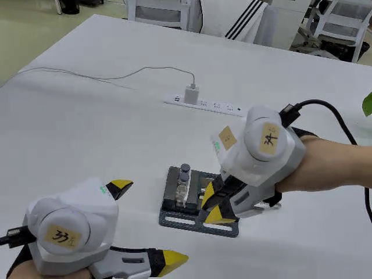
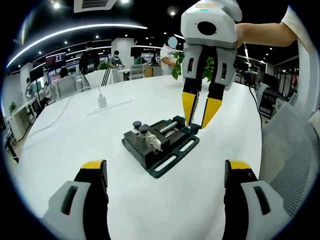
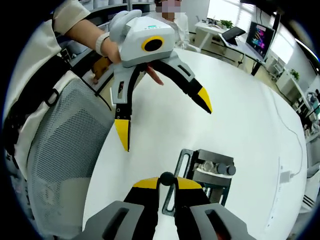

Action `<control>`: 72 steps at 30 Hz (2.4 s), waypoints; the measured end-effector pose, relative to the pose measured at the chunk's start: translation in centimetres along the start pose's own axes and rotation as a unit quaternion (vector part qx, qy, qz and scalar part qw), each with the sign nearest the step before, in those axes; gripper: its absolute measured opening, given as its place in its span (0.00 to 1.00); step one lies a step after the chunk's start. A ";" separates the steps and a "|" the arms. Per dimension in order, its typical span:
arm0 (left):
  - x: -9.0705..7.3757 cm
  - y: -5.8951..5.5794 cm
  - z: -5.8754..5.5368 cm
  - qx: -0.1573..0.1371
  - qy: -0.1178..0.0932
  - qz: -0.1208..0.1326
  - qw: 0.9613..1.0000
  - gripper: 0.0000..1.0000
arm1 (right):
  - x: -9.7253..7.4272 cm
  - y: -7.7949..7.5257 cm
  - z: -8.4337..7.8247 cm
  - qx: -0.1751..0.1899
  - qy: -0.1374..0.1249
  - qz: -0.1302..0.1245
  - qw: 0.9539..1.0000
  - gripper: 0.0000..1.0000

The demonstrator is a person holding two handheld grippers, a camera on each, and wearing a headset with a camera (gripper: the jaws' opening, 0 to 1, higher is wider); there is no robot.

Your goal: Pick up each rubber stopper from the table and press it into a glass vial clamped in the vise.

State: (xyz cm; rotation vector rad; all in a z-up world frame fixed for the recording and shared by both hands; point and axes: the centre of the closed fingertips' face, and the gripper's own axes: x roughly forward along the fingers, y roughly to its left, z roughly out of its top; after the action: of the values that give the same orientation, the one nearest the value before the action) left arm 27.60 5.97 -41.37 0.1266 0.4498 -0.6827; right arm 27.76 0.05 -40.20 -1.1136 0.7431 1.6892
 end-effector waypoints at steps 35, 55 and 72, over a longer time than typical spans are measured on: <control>-0.4 0.2 -1.7 -0.009 0.025 -0.006 1.000 0.98 | 2.2 -6.6 0.4 -0.066 0.089 0.009 0.994 0.06; -0.2 0.4 -2.1 -0.019 0.026 -0.006 0.999 0.96 | 3.3 -6.8 0.2 -0.052 0.103 0.013 0.993 0.05; 0.1 0.3 -2.2 -0.023 0.026 -0.010 0.999 0.94 | 3.5 -6.9 0.2 -0.012 0.142 0.025 0.990 0.04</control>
State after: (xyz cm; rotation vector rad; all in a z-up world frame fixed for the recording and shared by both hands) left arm 27.07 6.74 -43.35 0.0969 0.5166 -0.6903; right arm 33.66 4.10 -43.29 -1.3793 0.9374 1.6020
